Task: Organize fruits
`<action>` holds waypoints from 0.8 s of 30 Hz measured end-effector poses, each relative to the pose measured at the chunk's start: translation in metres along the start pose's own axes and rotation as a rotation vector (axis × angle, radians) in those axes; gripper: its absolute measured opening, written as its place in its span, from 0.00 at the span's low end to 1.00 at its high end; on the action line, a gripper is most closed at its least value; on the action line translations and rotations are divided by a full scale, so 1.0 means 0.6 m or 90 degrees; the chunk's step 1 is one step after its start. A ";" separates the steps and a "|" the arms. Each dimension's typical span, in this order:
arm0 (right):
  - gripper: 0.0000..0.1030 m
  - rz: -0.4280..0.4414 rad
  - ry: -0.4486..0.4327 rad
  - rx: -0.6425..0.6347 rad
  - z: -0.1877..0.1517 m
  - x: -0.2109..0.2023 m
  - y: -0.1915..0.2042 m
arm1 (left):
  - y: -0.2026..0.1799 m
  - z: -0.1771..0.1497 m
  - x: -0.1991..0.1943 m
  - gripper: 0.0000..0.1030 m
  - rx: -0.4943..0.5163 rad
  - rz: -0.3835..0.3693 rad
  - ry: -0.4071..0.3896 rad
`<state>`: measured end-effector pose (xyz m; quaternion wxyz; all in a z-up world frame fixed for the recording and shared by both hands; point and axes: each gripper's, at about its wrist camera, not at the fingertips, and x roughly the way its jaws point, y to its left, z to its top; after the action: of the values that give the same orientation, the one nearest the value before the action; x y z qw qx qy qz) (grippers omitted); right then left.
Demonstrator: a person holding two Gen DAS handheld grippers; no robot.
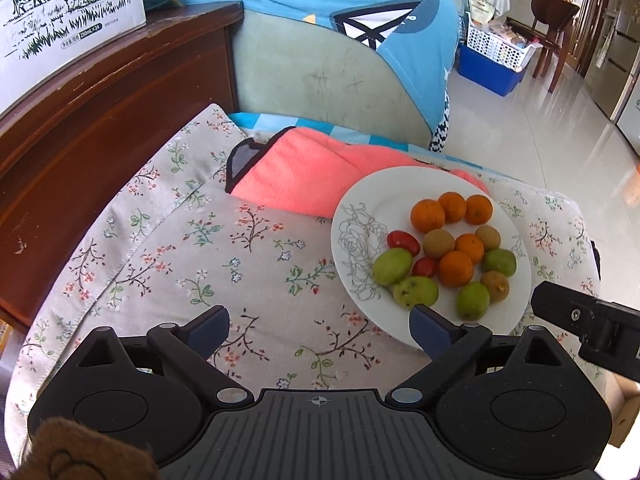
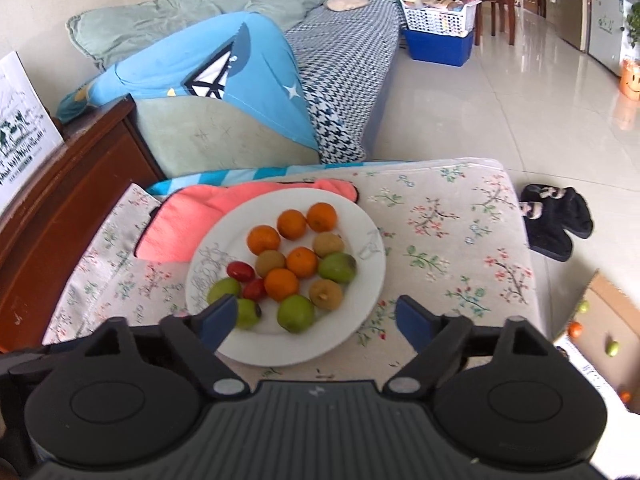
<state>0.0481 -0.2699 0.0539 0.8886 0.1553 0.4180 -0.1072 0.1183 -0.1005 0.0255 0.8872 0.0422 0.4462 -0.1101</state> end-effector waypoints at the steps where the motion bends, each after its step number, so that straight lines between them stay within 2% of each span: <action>1: 0.87 -0.002 0.002 -0.003 -0.002 0.000 0.000 | 0.000 -0.001 -0.001 0.96 0.001 0.001 0.001; 9: 0.91 -0.028 0.030 -0.005 -0.004 0.020 -0.001 | -0.003 0.004 -0.002 0.96 0.011 0.012 0.003; 14: 0.93 -0.062 0.047 -0.010 -0.005 0.035 -0.004 | -0.006 0.008 0.003 0.96 0.016 0.023 0.007; 24: 0.94 -0.092 0.052 -0.014 -0.004 0.050 -0.004 | -0.006 0.015 0.014 0.96 0.003 0.036 0.024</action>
<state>0.0643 -0.2729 0.0289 0.8623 0.1194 0.4654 -0.1598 0.1294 -0.1072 0.0241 0.8813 0.0590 0.4609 -0.0855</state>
